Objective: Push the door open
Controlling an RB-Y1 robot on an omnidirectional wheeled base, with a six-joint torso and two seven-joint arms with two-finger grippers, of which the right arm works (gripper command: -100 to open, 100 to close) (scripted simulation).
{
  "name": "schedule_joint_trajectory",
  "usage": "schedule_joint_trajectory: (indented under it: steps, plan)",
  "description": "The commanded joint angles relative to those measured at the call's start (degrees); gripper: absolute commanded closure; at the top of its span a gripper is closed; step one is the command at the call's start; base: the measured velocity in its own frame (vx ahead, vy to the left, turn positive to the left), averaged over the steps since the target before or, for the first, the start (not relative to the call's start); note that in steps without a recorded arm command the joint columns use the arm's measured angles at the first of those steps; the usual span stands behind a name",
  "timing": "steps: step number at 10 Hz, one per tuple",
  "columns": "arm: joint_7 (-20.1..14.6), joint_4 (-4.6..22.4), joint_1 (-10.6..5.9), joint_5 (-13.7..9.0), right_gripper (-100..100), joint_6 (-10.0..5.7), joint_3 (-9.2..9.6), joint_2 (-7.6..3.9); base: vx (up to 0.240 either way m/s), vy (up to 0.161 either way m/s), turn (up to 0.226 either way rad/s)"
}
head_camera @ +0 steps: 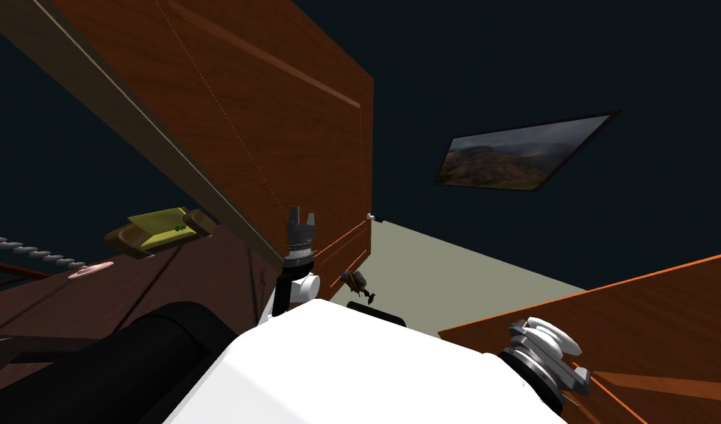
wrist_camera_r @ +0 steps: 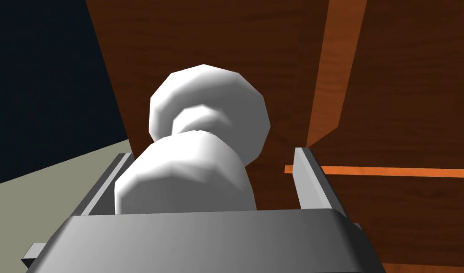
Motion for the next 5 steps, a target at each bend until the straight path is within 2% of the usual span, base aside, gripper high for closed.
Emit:
schedule_joint_trajectory:
  steps: [1, 2, 3, 5]
  plan:
    - [1.2, -1.2, 1.43, -0.7, 100, 0.35, -0.74, -0.74, 0.024, -0.036, -0.045]
    - [1.1, -0.9, 1.48, -1.0, 100, 0.39, -0.99, -0.76, 0.02, -0.028, 0.069]
    - [1.1, -0.9, 1.48, -1.0, 100, 0.39, -0.99, -0.76, 0.014, -0.071, -0.071]
    - [1.1, -0.9, 1.48, -1.0, 100, 0.39, -0.99, -0.76, 0.019, -0.005, 0.0]
